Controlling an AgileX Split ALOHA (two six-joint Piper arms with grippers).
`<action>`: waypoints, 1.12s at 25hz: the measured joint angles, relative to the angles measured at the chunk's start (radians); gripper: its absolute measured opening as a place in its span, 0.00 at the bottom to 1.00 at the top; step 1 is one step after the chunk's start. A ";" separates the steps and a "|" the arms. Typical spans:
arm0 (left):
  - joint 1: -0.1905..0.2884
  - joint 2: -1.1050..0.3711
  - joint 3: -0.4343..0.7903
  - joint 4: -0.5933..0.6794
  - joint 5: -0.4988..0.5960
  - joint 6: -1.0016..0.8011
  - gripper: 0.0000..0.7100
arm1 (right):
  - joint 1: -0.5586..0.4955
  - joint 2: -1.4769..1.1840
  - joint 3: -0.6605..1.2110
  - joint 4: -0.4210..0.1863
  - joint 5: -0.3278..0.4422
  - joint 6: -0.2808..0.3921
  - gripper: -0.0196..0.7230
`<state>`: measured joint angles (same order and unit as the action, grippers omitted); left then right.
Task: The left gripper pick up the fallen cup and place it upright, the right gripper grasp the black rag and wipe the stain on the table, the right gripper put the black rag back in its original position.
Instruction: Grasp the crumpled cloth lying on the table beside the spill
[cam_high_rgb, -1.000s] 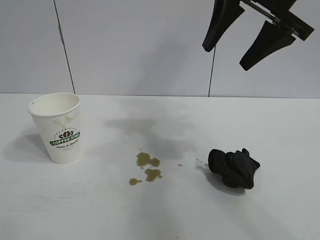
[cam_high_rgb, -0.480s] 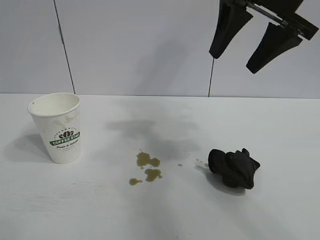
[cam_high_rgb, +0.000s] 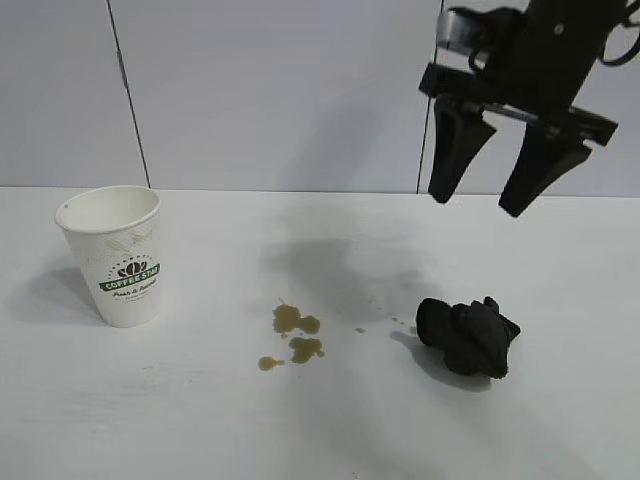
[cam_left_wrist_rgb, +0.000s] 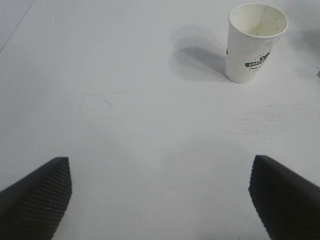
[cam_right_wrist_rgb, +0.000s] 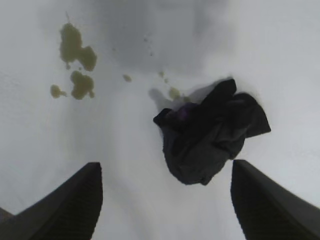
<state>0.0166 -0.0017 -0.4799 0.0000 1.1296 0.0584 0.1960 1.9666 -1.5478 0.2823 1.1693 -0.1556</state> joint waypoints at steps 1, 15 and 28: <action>0.000 0.000 0.000 0.000 0.000 0.000 0.98 | 0.000 0.023 0.000 0.000 -0.008 -0.004 0.69; 0.000 0.000 0.000 0.000 0.000 0.000 0.98 | 0.101 0.144 0.000 -0.107 -0.029 -0.081 0.69; 0.000 0.000 0.000 0.000 0.000 0.000 0.98 | 0.143 0.144 0.000 -0.257 0.012 -0.019 0.69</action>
<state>0.0166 -0.0017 -0.4799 0.0000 1.1296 0.0584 0.3392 2.1107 -1.5478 0.0254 1.1811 -0.1744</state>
